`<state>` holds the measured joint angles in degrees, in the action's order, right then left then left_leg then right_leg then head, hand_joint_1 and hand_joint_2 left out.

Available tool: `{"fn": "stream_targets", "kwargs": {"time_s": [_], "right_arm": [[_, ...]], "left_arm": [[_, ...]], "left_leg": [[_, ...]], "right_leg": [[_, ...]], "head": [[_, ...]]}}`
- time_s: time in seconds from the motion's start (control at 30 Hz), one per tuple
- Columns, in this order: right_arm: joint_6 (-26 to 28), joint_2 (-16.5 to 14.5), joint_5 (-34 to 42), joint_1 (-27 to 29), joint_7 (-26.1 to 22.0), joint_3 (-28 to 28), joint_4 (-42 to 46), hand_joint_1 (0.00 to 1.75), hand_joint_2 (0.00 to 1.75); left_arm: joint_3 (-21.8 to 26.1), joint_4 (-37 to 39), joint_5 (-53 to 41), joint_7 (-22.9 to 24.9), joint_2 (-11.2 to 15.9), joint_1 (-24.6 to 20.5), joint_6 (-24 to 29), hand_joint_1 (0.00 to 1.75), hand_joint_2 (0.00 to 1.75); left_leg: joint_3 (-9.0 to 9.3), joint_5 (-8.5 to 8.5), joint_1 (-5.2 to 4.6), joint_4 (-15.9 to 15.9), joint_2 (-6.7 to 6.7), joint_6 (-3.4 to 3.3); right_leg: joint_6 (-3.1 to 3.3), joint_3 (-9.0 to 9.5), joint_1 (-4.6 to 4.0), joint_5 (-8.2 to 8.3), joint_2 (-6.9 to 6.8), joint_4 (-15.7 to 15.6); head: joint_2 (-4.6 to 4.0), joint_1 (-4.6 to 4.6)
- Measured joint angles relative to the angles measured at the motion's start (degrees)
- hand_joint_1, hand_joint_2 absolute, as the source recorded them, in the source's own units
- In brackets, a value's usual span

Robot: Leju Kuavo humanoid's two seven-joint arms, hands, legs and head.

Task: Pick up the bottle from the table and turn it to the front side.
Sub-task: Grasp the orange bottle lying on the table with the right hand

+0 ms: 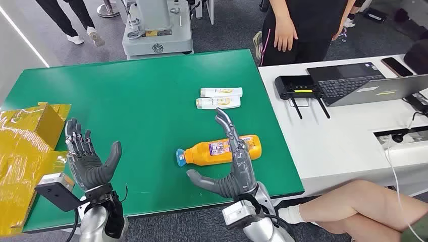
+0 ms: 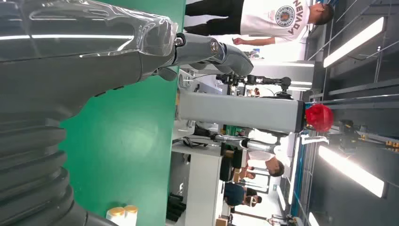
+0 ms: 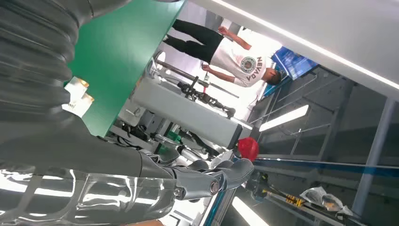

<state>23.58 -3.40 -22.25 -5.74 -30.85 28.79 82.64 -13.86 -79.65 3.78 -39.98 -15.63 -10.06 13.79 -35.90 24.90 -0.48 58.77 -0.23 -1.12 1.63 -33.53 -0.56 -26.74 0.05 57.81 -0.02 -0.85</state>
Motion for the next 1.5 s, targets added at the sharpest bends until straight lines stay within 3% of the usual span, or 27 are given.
{"fn": "stream_targets", "kwargs": {"time_s": [0.13,0.27,0.53,0.7,1.0,1.3,1.5], "right_arm": [[-0.9,1.5,-1.5,-1.3,0.8,0.6,-0.3,0.0,1.75],[-4.0,5.2,-4.8,-4.5,4.6,0.7,-0.6,0.0,1.75],[-17.4,15.9,-6.6,-14.0,10.1,0.0,-4.0,0.0,1.75],[-26.9,19.7,-6.6,-23.6,11.5,0.8,-9.8,0.0,1.75],[-42.1,20.3,-1.5,-44.1,15.6,9.4,-25.7,0.0,1.75],[-54.6,20.3,2.2,-55.4,22.8,21.8,-33.2,0.0,1.75],[-57.9,20.3,6.6,-60.6,28.1,30.0,-36.3,0.0,1.75]], "left_arm": [[0.0,-0.1,0.3,0.0,0.0,0.2,0.0,0.0,1.75],[0.0,-0.3,0.6,0.0,0.1,0.6,-0.5,0.0,1.75],[0.5,-1.1,1.0,-0.1,0.5,2.0,-2.2,0.0,1.75],[1.4,-1.6,0.9,-0.1,0.5,2.4,-3.4,0.0,1.75],[3.3,-2.1,0.4,-0.1,0.5,2.7,-5.6,0.0,1.75],[4.6,-2.3,0.6,-0.1,0.5,2.8,-5.5,0.0,1.75],[5.1,-2.6,1.0,-0.1,0.6,2.8,-5.0,0.0,1.75]], "left_leg": [[0.0,0.0,0.0,0.0,0.0,0.0],[0.0,-0.02,-0.02,0.0,0.01,-0.03],[-0.01,-0.06,-0.09,0.1,-0.02,-0.1],[0.0,-0.08,-0.09,0.1,0.01,-0.1],[0.0,-0.13,-0.04,0.1,-0.06,-0.13],[-0.03,-0.13,-0.05,0.1,-0.06,-0.14],[-0.02,-0.13,-0.05,0.1,-0.08,-0.14]], "right_leg": [[0.0,0.0,0.0,0.0,0.0,0.0],[-0.03,0.02,0.02,0.03,0.0,0.0],[-0.13,0.04,0.07,0.1,-0.01,0.0],[-0.11,0.04,0.08,0.13,0.01,0.0],[-0.08,0.04,0.03,0.14,-0.07,0.0],[-0.09,0.03,0.03,0.14,-0.09,0.0],[-0.09,0.04,0.03,0.14,-0.1,0.0]], "head": [[0.0,0.0],[0.0,0.0],[0.0,-0.01],[0.0,0.01],[0.0,0.01],[0.0,0.01],[0.0,0.01]]}}
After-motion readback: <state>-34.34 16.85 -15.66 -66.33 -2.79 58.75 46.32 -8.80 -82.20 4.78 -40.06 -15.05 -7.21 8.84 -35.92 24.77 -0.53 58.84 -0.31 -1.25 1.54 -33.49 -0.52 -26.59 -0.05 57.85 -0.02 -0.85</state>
